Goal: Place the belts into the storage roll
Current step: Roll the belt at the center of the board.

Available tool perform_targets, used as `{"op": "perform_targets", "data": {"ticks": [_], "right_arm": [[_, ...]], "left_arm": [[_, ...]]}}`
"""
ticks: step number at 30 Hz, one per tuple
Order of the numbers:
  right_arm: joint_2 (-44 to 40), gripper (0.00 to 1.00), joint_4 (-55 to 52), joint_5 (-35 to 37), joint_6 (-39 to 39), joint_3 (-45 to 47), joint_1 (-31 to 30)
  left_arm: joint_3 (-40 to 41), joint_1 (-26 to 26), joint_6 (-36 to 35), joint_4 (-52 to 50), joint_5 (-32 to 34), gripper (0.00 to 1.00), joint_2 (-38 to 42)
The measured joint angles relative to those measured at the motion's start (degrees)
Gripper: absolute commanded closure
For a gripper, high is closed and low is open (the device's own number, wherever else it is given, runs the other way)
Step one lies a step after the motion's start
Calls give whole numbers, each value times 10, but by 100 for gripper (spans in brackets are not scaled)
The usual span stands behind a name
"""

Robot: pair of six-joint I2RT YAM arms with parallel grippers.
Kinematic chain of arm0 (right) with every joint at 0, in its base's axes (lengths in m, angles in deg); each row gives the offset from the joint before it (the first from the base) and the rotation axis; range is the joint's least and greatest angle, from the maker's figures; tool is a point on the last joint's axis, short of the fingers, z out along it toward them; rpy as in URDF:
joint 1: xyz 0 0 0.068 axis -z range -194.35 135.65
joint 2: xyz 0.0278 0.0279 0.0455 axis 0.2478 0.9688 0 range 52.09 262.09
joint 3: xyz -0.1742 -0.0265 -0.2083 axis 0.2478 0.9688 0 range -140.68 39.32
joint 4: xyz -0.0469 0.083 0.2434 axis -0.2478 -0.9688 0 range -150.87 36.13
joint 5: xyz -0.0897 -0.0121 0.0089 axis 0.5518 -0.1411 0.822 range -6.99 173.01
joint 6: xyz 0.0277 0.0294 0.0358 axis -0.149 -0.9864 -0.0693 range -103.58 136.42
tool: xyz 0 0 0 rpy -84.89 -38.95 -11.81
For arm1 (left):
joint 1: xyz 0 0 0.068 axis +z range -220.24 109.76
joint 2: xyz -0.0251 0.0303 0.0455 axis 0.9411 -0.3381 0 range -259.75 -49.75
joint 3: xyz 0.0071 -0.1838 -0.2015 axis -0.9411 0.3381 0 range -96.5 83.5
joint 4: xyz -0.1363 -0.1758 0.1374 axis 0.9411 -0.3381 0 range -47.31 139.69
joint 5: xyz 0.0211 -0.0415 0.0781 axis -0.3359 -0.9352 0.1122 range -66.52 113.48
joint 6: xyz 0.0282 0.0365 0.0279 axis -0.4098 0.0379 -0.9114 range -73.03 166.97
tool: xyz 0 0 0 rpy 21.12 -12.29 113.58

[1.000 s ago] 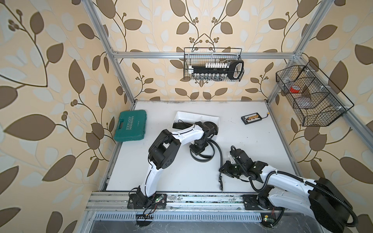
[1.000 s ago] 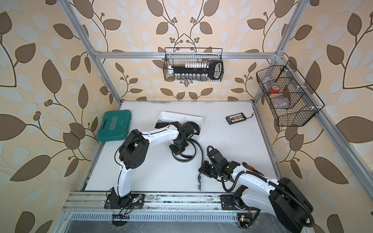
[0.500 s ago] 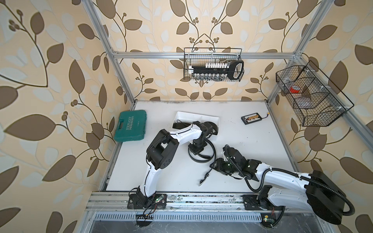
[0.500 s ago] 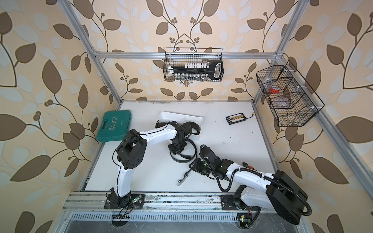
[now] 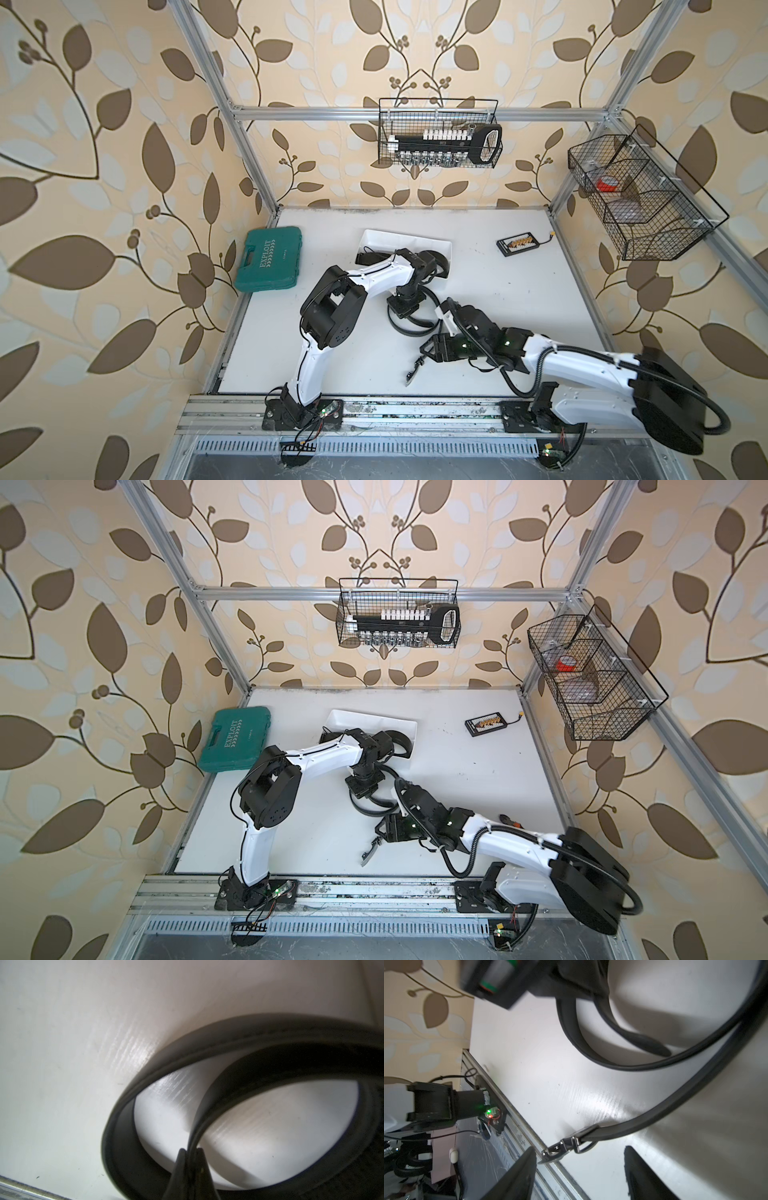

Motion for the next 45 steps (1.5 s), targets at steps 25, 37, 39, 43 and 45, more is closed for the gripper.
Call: {"op": "perform_targets", "data": {"ticks": [25,37,39,43,45], "right_arm": [[85,47,-26,30,332,-78,82],[149,69,-12,2,352,-85,82],[156,76,-9,-1,354,-87,82],[161,95,-5,-10,355,-89,82],[162,98,-4,-15,357,-89,81]], "left_arm": [[0,0,-28,-11,-41,100,14],[0,0,-28,-12,-44,100,14],[0,0,-29,-12,-45,100,14],[1,0,-31,-11,-45,100,14],[1,2,-32,-10,-45,100,14]]}}
